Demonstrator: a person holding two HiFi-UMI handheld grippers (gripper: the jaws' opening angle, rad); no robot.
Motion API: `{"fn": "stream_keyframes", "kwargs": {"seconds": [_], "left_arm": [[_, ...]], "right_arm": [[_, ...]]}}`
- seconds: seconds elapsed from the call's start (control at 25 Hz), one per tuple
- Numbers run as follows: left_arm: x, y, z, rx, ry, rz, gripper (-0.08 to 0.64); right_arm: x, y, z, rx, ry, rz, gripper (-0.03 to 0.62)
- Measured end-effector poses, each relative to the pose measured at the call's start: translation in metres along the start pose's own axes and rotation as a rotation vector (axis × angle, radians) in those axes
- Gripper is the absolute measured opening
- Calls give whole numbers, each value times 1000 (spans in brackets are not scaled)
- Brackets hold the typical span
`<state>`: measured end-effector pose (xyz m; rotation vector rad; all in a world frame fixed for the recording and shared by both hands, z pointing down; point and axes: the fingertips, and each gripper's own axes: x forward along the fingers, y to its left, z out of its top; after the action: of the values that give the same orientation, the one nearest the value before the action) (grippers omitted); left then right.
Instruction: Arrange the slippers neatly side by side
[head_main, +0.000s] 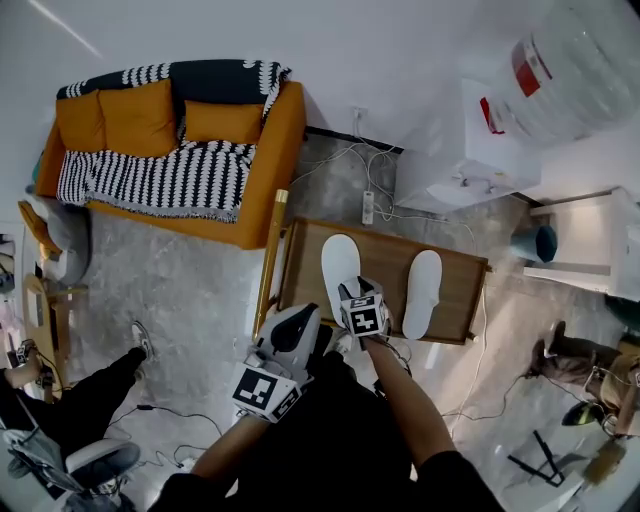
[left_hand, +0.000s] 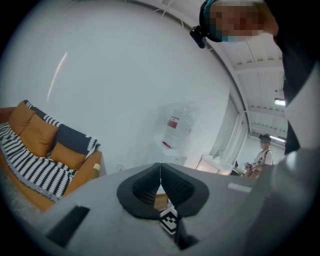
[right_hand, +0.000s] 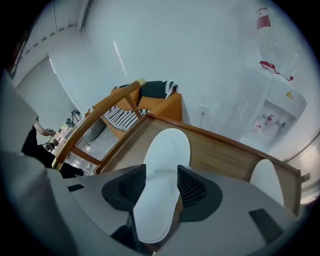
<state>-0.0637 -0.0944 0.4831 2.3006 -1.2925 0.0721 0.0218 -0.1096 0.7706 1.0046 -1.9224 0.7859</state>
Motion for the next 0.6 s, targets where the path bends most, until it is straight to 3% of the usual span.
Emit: {"fn": "stream_keyframes", "kwargs": {"seconds": [0.32,0.6], "left_arm": [[2,10,-4,-16,13,13,17],[3,18,-3,-21,16,22,17]], "right_arm": [[20,1,1,20,22,17,176],[26,2,0,21,32,14,87]]}}
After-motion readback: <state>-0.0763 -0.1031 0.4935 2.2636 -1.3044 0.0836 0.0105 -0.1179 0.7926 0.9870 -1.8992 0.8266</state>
